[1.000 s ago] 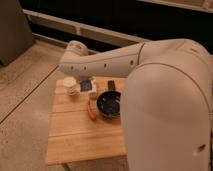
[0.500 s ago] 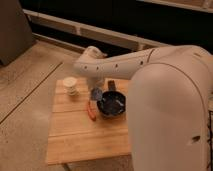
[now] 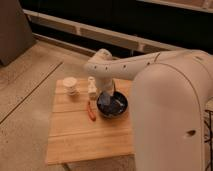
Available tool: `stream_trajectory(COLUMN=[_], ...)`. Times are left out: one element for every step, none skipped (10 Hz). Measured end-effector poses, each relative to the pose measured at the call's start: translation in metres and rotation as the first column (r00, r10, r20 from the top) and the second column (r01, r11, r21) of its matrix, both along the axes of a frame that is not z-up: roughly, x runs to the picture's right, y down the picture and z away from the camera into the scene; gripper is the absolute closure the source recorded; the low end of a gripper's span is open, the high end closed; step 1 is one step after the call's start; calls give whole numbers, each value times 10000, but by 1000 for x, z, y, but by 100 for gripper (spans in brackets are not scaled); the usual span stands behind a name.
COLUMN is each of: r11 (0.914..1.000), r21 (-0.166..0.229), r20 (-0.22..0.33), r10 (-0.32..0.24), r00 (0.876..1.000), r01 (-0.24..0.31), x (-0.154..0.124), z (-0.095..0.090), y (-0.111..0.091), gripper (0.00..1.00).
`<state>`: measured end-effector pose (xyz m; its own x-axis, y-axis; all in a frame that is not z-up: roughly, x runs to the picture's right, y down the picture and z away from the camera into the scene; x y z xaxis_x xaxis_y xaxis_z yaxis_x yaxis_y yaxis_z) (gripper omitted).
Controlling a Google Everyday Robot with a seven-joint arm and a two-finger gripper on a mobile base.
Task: Place the white sponge in the ceramic bowl
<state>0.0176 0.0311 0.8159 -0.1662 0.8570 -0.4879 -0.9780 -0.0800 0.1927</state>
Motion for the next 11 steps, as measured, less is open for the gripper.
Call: stream_trajectory(r11=[10000,9998,9997,9994,9990,9987,9988,9987,9987,9987,9987], r21=[-73,-180,-218,-271,-347,-398,-383,-390,-388,-387,-390], r20=[-37,-48,-18,61,166,238,255,254,248,246,249], r10=[47,91,127,208,287,325,328,324,325,328,324], r00=[10000,9999,9999,9998,9994,9992,9991,9992,9992,9992,9992], r01=[-47,-92,-128,-206,-281,-315,-318,-314,-315,-318,-314], x=[5,13,16,20,23,23,22,22,23,23,22], z=[4,13,19,27,36,41,41,41,41,41,41], y=[2,4,5,6,9,11,10,11,11,10,11], gripper=[100,100,100,100,100,100,97,93,79,69,61])
